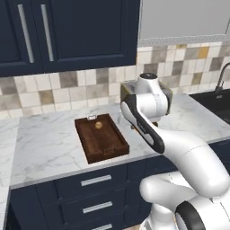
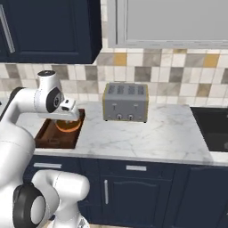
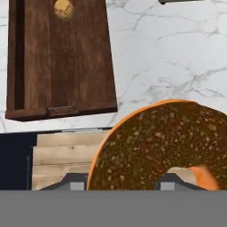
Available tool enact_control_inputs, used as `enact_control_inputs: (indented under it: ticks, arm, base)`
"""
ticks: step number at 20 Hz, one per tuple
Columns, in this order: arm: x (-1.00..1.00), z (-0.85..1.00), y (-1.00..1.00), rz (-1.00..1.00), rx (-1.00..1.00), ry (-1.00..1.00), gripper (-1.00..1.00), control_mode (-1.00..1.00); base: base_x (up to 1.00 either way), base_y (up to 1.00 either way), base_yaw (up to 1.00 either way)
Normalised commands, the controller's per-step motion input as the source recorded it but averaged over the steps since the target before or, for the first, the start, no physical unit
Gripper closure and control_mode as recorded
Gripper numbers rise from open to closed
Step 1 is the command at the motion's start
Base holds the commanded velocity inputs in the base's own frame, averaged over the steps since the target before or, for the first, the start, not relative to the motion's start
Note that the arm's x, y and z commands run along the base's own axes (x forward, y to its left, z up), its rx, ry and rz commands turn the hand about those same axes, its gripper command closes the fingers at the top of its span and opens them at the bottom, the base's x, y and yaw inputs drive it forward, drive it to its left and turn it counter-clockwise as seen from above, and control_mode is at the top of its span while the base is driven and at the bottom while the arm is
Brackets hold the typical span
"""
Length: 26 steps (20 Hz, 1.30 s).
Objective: Move the dessert items from the plate to the tray.
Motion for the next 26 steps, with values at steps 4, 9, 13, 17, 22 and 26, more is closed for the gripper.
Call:
enact_control_inputs:
  ticks: [4,9,13,17,22,26]
  arm:
    - [0.0,0.0,0.0,0.0,0.0,0.0,1.0,1.0]
    - [0.0,0.0,0.0,0.0,0.0,0.0,1.0,1.0]
    - [0.03,0.0,0.0,0.0,0.0,0.0,1.0,-1.0]
    - [0.43,-0.18,0.33,0.0,0.0,0.0,1.0,-1.0]
    - [0.75,-0.67,0.15,-0.01,0.02,0.16,1.0,-1.0]
    - [0.66,-0.76,0.01,-0.08,0.0,0.2,1.0,-1.0]
  base:
    - [0.39,0.52,0.01]
    - [0.29,0.61,0.0]
    - [0.0,0.02,0.0]
    - [0.0,0.0,0.0]
    - [0.0,0.0,0.0]
    - [0.0,0.0,0.0]
